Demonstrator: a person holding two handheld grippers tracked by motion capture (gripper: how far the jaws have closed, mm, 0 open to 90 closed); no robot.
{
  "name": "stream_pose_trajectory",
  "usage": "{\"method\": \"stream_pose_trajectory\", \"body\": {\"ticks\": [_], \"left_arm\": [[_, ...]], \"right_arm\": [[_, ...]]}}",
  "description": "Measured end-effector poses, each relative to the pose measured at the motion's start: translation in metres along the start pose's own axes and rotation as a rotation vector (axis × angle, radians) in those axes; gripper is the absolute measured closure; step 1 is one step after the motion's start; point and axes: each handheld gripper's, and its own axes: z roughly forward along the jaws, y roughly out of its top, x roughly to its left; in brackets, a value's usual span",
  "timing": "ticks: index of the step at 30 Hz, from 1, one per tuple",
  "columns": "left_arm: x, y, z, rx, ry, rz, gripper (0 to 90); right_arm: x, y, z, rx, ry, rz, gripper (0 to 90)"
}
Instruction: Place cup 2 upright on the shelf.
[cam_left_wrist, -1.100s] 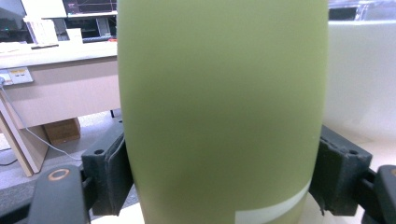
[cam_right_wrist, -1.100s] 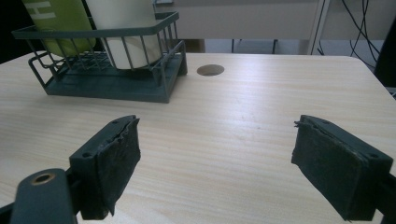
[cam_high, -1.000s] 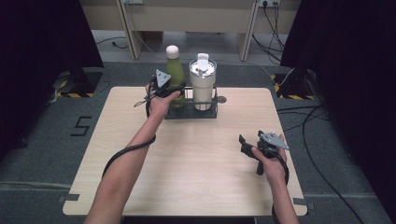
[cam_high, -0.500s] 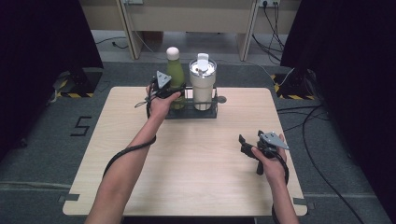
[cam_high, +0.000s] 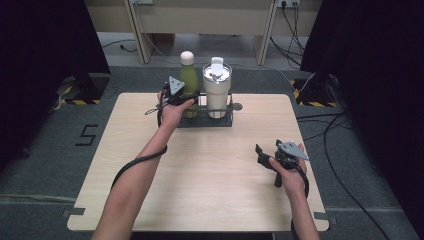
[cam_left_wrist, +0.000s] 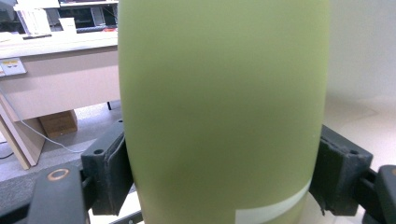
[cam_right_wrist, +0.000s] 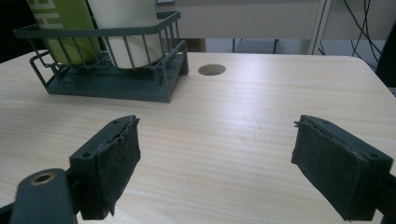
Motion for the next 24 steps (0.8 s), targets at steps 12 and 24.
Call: {"method": "stream_pose_trajectory", "body": {"ticks": [12, 24], "left_arm": [[-0.0018, 0.0015, -0.0015, -0.008, -0.018, -0.003, 16.3], [-0.0034, 0.0017, -0.0065, -0.015, -0.003, 0.015, 12.7]], "right_arm": [[0.0008, -0.0003, 0.0004, 0.004, 0.002, -0.002, 14.7], [0.001, -0.0003, 0.0005, 0.004, 0.004, -0.003, 14.7]]}}
